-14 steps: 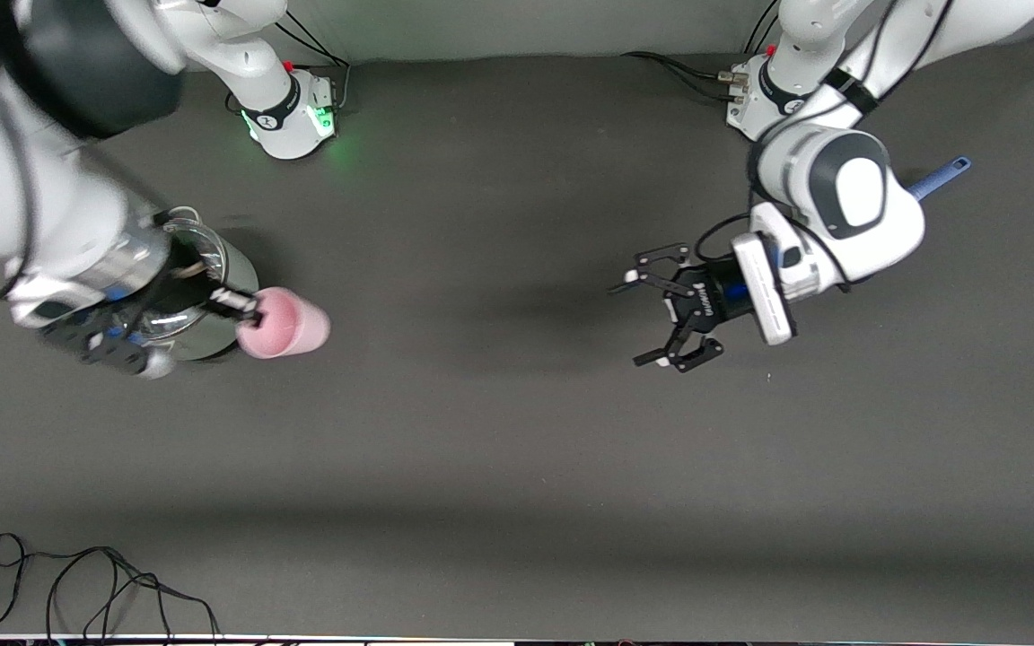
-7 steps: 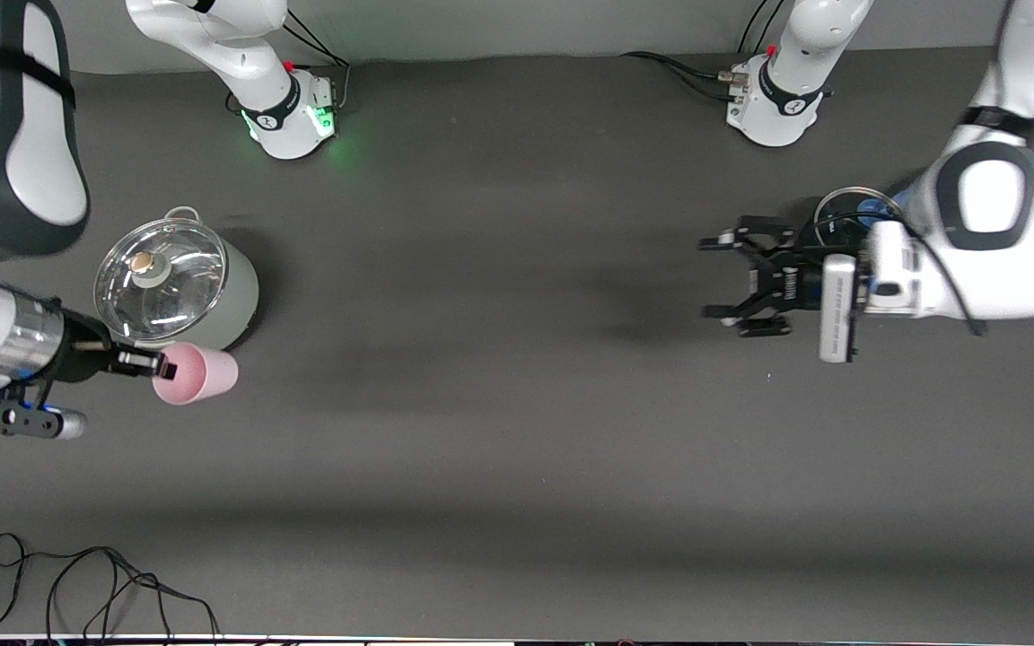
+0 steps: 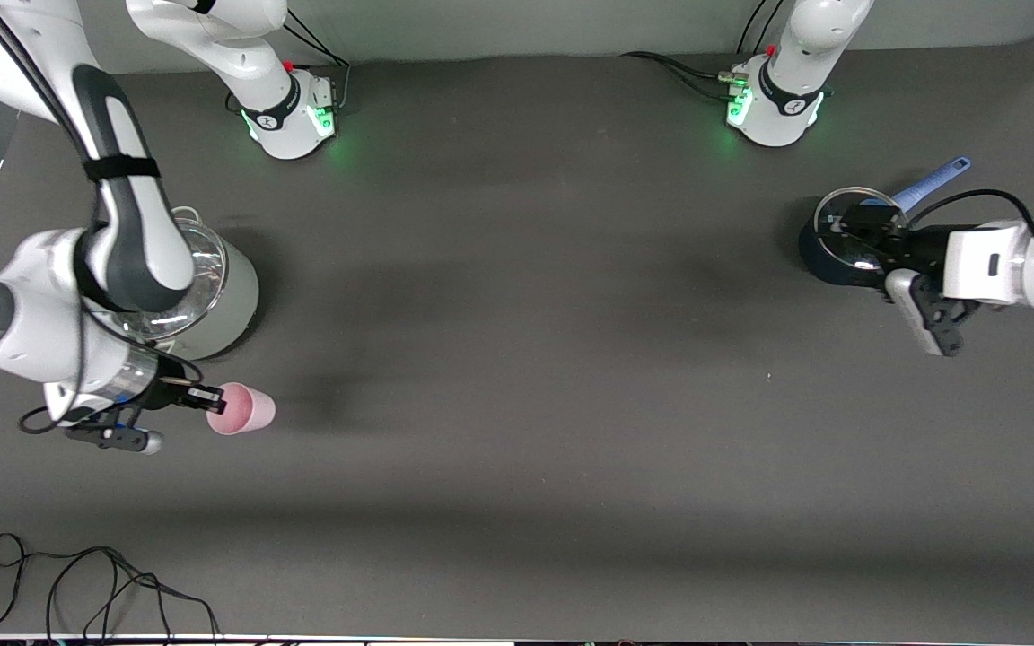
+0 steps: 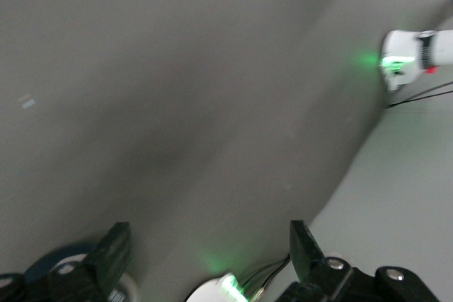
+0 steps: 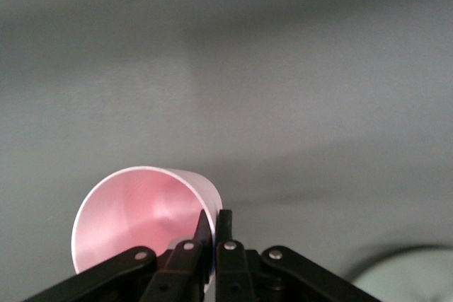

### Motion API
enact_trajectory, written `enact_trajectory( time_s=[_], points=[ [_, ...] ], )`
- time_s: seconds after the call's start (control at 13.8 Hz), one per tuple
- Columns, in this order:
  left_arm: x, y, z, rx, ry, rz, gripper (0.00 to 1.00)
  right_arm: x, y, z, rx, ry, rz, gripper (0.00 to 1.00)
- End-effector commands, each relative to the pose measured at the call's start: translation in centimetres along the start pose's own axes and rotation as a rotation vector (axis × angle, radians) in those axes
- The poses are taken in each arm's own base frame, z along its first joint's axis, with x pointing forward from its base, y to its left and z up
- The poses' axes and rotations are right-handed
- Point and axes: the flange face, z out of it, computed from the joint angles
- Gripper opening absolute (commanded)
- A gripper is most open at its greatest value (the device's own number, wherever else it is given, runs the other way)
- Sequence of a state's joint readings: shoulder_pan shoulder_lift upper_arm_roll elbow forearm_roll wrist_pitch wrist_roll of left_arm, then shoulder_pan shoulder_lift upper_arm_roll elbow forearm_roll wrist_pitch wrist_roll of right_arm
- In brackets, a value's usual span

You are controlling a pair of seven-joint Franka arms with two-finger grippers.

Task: Transfer pink cup from left to right arm
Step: 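Lower the pink cup onto the table with the right gripper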

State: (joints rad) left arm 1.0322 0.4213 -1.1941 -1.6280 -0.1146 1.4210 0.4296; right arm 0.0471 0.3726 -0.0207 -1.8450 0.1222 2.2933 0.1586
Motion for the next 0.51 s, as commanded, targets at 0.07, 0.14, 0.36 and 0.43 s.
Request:
enact_trajectory(
  time_s=[0.07,0.14,0.36,0.43],
  points=[
    [-1.0,1.2,-4.7,0.237,-0.034,-0.129,0.99,-1.6,2.1,5.0,-0.020,0.068,-0.049,0.00],
    [-1.5,1.3,-5.7,0.302,-0.051,-0.151,0.99,-1.6,2.3,5.6,-0.021,0.071,-0.047,0.00],
    [-3.2,2.6,-8.8,0.405,-0.033,-0.214,0.99,-1.6,2.3,5.6,-0.020,0.073,-0.047,0.23],
    [-3.4,3.1,-9.2,0.452,-0.037,-0.229,0.99,-1.6,2.3,5.6,-0.020,0.074,-0.047,0.36]
  ],
)
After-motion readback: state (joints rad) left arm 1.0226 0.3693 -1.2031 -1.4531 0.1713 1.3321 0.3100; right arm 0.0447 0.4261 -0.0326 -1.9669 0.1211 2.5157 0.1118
